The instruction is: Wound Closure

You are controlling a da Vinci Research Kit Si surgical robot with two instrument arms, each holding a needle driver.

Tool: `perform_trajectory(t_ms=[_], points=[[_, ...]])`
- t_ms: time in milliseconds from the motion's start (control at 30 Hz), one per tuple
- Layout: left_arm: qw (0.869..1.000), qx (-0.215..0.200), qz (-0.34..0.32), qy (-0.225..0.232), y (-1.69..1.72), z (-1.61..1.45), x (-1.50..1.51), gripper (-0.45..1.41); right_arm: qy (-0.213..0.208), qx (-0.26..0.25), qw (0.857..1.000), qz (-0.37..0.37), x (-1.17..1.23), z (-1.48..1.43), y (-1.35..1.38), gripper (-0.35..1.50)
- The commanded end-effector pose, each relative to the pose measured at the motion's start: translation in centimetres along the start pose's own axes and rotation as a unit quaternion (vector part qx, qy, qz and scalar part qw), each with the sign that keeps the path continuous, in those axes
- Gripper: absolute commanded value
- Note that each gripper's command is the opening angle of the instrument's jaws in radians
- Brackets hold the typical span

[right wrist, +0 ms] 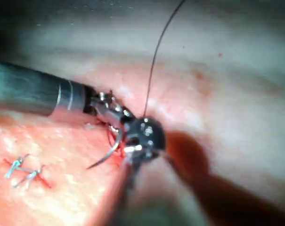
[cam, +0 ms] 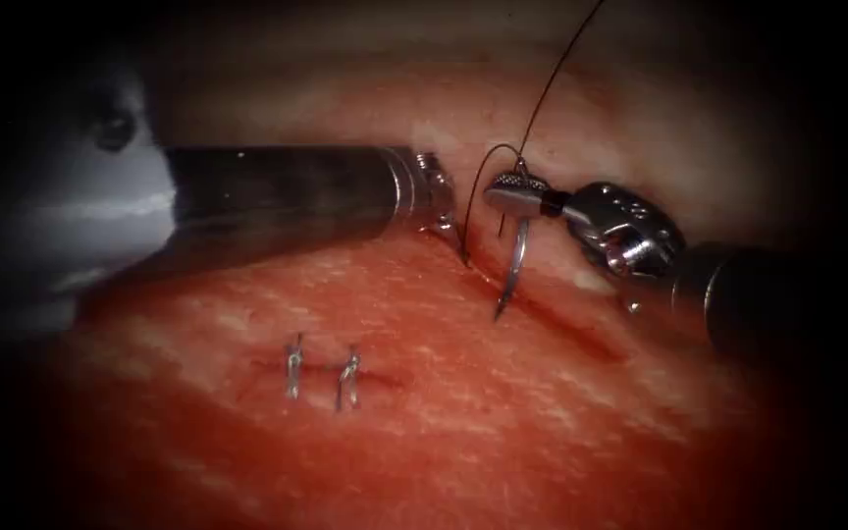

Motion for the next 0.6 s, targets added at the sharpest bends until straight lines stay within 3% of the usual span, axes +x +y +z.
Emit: perform_trajectory(t_ms=[33,600], points=[[1.0,-0.005,0.002,-0.008,-0.01,0.06,0.01,-0.45,0.001,0.002,1.0,0.0,-0.03,0.1,0.0,-0.35],[0.994,-0.094,0.031,-0.056,0.17,0.26,0.01,-0.45,-0.001,-0.001,1.0,-0.01,-0.03,0.14,0.05,-0.35]])
